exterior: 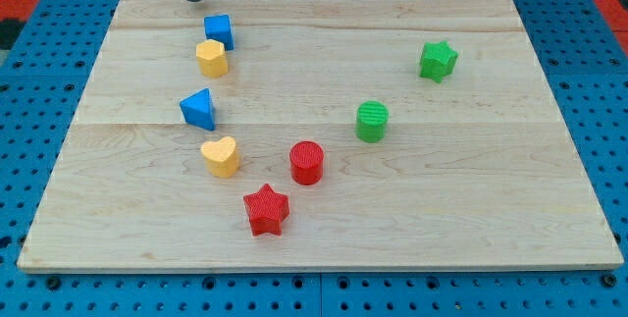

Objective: Place the yellow hexagon below to the blue cube

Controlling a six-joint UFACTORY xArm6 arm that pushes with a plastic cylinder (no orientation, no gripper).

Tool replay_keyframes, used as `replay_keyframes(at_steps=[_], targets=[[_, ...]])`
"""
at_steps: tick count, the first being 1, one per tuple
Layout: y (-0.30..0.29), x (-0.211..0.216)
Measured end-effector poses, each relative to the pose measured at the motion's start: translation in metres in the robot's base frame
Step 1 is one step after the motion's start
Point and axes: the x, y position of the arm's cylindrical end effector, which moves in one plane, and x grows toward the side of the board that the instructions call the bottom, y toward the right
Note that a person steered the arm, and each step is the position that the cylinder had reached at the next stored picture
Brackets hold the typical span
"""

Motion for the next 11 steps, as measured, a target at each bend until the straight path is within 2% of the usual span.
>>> replay_keyframes(at_steps=[1,2,3,4,5,6,7,8,10,11], targets=[[0.035,0.013],[0.070,0.051],[0.063,0.080],[0.058,0.080],[0.029,0.080],[0.040,0.079],[0.087,0.106],[0.066,0.123],[0.034,0.103],[0.015,0.122]])
